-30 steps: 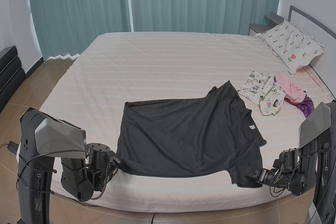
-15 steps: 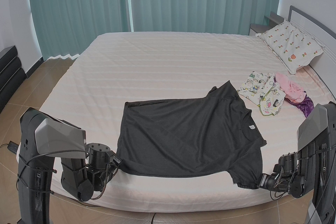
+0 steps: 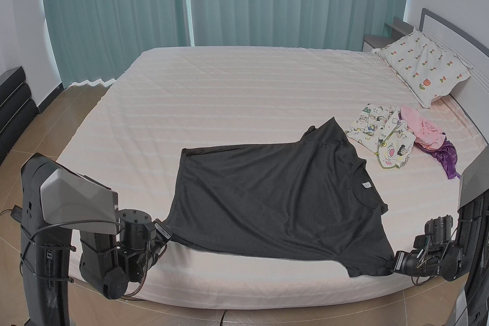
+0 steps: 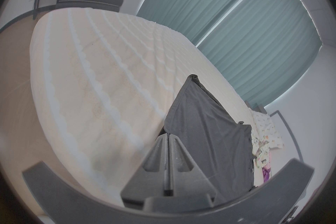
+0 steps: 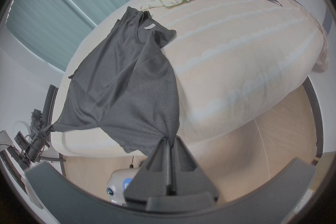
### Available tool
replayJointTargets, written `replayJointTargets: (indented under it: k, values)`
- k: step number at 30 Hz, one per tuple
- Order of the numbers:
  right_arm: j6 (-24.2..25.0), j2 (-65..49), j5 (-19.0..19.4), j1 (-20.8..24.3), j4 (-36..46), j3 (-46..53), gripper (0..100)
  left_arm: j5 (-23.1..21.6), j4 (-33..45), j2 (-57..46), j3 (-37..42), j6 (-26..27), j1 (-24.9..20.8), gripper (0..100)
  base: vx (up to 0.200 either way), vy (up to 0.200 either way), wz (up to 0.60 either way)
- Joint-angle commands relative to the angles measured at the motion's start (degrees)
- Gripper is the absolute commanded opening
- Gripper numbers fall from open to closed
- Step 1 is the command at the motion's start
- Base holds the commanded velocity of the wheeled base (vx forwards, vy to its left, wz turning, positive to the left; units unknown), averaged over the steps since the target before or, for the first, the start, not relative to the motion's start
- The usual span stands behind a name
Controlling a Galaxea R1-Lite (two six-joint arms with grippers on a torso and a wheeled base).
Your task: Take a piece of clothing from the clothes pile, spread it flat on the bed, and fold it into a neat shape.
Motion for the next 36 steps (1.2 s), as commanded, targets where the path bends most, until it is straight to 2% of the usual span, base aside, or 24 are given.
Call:
replayJointTargets:
  k: [1,5,6,17,22,25,26,28,34,36]
  values:
    - [-3.31,-9.76,1.62,-2.39,7.26,1.05,0,0.01,-1.20,-2.40,5.24,4.06,-1.03,0,0.000,0.000,0.00]
    - [-5.59,-13.10,1.79,-2.39,13.67,1.05,0,0.18,-1.20,-2.84,9.55,8.72,-4.02,0,0.000,0.000,0.00]
    - [-7.53,-14.42,1.79,-2.39,16.66,1.05,0,0.27,-1.20,-2.67,10.78,10.13,-5.07,0,0.000,0.000,0.00]
    - [-10.69,-16.09,1.62,-2.83,22.46,1.05,0,0.53,-0.76,-2.32,15.00,13.99,-6.83,0,0.000,0.000,0.00]
    - [-14.03,-18.64,1.62,-3.18,27.65,1.05,0,0.53,-0.76,-2.40,17.37,16.54,-6.92,0,0.000,0.000,0.00]
    - [-14.73,-19.87,1.62,-3.18,29.32,1.05,0,0.53,-0.76,-2.67,18.25,17.16,-7.62,0,0.000,0.000,0.00]
    - [-15.53,-20.75,1.53,-3.18,30.81,1.05,0,0.53,-0.58,-2.76,20.09,17.33,-9.73,0,0.000,0.000,0.00]
    - [-16.23,-21.10,1.35,-3.18,31.60,1.05,0,0.53,0.38,-2.67,20.27,17.33,-11.58,0,0.000,0.000,0.00]
    - [-19.83,-22.33,1.27,-4.06,35.73,1.05,0,0.53,5.13,-3.90,20.27,17.33,-12.19,0,0.000,0.000,0.00]
    - [-21.77,-23.04,1.27,-5.21,36.79,1.05,0,0.53,9.87,-7.59,20.27,17.33,-13.51,0,0.000,0.000,0.00]
